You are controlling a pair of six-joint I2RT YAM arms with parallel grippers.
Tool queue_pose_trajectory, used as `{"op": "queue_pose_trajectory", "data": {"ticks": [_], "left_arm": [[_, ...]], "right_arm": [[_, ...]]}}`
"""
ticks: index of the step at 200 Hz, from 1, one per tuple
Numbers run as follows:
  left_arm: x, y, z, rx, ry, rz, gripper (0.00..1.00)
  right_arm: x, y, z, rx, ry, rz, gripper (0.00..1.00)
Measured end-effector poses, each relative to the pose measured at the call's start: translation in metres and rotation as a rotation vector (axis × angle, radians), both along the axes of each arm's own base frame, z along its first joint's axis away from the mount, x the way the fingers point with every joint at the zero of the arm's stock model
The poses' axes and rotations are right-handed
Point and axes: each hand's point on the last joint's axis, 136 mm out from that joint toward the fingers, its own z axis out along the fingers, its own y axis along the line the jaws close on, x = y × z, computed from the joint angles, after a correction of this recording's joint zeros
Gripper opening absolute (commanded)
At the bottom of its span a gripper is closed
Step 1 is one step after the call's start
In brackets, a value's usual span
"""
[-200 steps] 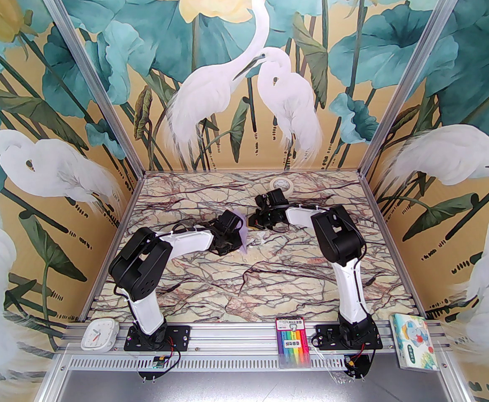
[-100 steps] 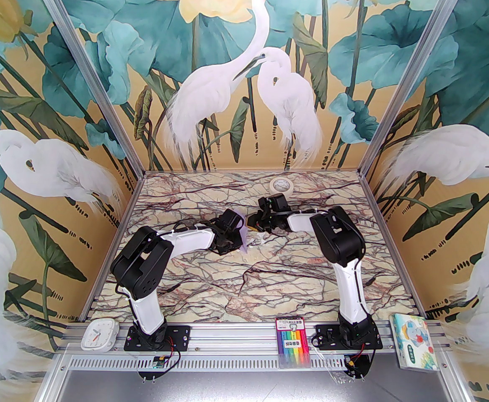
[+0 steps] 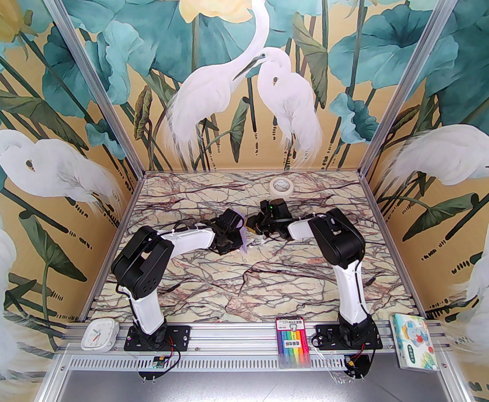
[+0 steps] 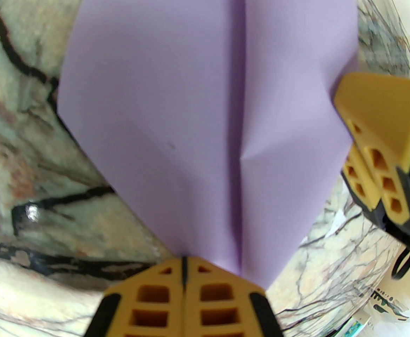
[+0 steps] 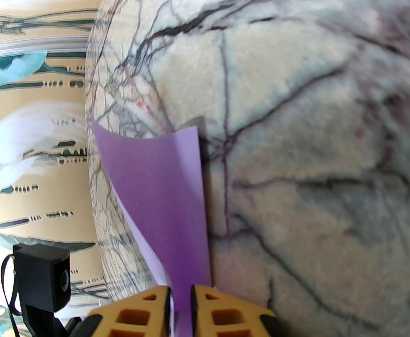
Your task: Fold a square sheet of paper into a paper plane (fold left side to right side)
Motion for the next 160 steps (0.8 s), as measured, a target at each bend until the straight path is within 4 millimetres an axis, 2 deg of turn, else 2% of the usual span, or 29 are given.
{"op": "queue_pose_trajectory", "data": {"ticks": [96, 115, 130, 160], "left_arm": [[0.000, 0.000, 0.000, 0.001, 0.002, -0.001, 0.02], [0.000, 0.000, 0.000, 0.001, 0.002, -0.001, 0.01], [0.000, 0.000, 0.000, 0.001, 0.001, -0.001, 0.01], [0.000, 0.000, 0.000, 0.001, 0.002, -0.001, 0.01]], "right_arm": [[-0.011, -0.003, -0.001, -0.001, -0.007, -0.092, 0.17], [-0.013, -0.002, -0.002, -0.004, -0.003, -0.103, 0.03], [-0.016, -0.002, -0.005, -0.011, 0.005, -0.105, 0.00], [-0.016, -0.002, -0.006, -0.030, 0.001, -0.090, 0.00]]}}
